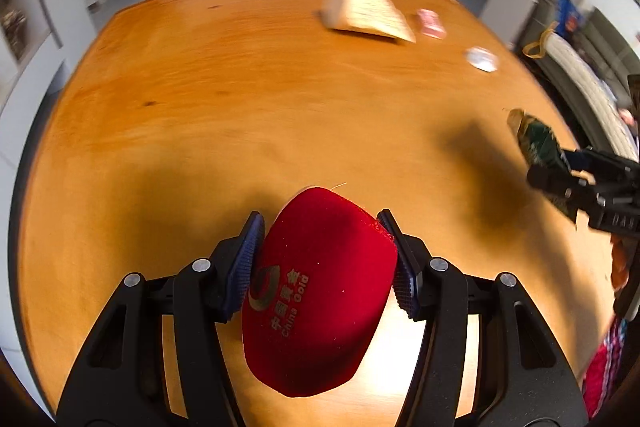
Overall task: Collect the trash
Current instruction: 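Carry the red case and green packet over the black trash bag and release both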
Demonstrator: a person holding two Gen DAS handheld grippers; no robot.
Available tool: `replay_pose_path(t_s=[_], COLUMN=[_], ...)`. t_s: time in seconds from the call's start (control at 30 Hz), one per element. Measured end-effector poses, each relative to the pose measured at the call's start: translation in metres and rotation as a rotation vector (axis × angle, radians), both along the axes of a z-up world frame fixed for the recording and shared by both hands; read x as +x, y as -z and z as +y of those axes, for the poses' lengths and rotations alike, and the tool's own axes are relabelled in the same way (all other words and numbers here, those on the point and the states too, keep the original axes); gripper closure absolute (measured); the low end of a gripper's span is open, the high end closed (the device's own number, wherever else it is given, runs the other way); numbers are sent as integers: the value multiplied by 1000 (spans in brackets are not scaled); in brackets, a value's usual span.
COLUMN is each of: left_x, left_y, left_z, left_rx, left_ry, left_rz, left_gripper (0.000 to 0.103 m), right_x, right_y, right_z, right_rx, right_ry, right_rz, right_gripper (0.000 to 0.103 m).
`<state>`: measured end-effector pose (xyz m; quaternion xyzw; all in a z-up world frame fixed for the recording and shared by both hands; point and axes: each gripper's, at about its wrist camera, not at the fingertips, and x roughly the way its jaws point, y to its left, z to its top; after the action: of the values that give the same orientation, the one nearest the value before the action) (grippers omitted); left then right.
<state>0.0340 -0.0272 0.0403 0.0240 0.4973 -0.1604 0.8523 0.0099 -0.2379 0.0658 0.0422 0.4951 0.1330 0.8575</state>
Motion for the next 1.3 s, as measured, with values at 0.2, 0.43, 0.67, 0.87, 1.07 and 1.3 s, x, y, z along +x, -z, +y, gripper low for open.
replay_pose_path(t_s=[0.2, 0.43, 0.67, 0.87, 1.07, 1.3], left_x=[-40, -90, -142, -185, -245, -295], left_y=[-4, -14, -16, -15, -12, 9], left_z=[-66, -157, -256, -320, -383, -440], left_rx=[-47, -94, -108, -113, -86, -22], left_ry=[112, 306, 535, 697, 907, 1062], left_rz=[-14, -25, -25, -13, -11, 3], left_gripper=[46, 46, 46, 46, 46, 46], right_x=[-77, -165, -233, -304, -380, -432], right_y=[-3, -5, -4, 3, 10, 20], right_z=[-55, -124, -173, -223, -275, -321], right_rx=[27, 76, 34, 54, 88, 127], right_ry=[97, 235, 395, 563, 779, 943], right_rz=[-46, -86, -125, -135, -135, -110], right_gripper=[42, 42, 42, 42, 42, 41])
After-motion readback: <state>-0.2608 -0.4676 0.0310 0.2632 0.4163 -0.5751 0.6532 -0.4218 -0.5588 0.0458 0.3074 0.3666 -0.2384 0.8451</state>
